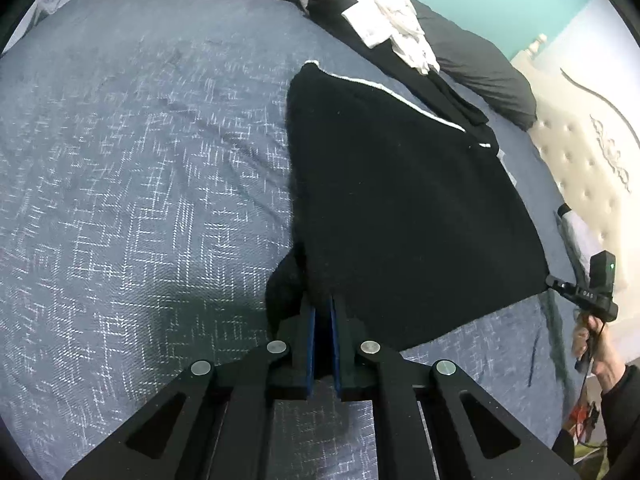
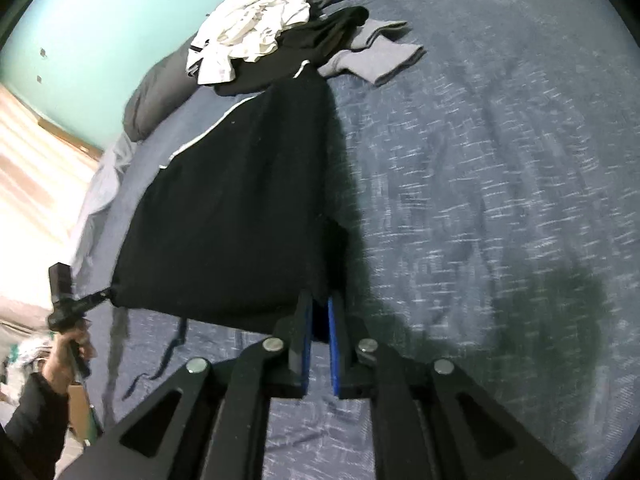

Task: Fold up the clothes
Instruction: 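Pinch and straighten the folded edge with both tools, then open both tools and withdraw from the folded sweatshirt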

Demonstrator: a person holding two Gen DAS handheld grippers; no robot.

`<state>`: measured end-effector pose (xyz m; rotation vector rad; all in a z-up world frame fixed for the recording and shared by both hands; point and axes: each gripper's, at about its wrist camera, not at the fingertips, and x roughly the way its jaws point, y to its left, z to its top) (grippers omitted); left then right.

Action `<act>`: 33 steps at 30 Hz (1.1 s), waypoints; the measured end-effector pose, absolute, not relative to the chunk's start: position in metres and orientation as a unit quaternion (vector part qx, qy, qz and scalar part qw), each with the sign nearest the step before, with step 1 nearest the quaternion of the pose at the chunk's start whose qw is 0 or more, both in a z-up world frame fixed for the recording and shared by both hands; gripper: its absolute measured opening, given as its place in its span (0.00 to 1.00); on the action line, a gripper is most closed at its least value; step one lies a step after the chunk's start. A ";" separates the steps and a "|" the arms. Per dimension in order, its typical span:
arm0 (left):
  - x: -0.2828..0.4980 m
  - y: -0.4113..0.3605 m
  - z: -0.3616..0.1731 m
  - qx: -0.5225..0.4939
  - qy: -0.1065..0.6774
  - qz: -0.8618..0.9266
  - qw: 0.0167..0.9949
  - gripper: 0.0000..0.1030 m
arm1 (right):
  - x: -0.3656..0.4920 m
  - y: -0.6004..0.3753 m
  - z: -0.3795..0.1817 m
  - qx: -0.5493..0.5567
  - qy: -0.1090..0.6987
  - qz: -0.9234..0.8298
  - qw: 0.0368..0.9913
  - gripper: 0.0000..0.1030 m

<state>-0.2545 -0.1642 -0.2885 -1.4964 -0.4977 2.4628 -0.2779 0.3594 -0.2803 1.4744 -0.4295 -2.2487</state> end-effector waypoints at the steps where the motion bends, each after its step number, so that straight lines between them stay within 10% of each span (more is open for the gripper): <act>1: -0.253 -0.165 -0.287 -0.505 -0.174 0.838 0.105 0.08 | -0.277 0.360 -0.277 0.531 -0.147 -0.811 0.198 0.10; 17: -0.200 -0.142 -0.260 -0.411 -0.213 0.885 0.054 0.21 | -0.265 0.161 -0.226 0.502 -0.102 -0.794 0.327 0.13; 33: -0.182 -0.137 -0.295 -0.421 -0.219 0.878 0.064 0.23 | -0.266 0.104 -0.270 0.542 -0.028 -0.805 0.238 0.01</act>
